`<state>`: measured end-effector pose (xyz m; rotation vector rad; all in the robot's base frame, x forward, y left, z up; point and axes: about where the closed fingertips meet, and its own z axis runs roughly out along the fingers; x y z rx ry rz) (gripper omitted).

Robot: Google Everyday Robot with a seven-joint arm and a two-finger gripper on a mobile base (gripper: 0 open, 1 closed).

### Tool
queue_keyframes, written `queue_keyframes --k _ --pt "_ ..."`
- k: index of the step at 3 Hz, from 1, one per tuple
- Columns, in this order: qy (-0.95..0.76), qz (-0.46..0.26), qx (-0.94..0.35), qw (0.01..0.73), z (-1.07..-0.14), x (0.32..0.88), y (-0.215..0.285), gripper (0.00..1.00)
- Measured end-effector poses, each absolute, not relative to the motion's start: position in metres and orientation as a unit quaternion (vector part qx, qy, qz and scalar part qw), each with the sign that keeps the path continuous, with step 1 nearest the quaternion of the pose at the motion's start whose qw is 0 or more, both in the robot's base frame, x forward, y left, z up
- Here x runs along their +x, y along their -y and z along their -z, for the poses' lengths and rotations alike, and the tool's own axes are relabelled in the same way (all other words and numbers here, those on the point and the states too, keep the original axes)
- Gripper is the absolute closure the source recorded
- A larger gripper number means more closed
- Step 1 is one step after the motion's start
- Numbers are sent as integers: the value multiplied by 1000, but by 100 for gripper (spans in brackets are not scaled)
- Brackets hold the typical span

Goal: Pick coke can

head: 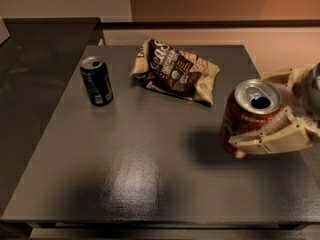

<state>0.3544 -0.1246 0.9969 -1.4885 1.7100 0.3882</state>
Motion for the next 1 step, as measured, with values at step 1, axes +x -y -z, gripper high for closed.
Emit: queue_keyframes --k 1 --pt "-679 -154 -591 408 -997 354 125 100"
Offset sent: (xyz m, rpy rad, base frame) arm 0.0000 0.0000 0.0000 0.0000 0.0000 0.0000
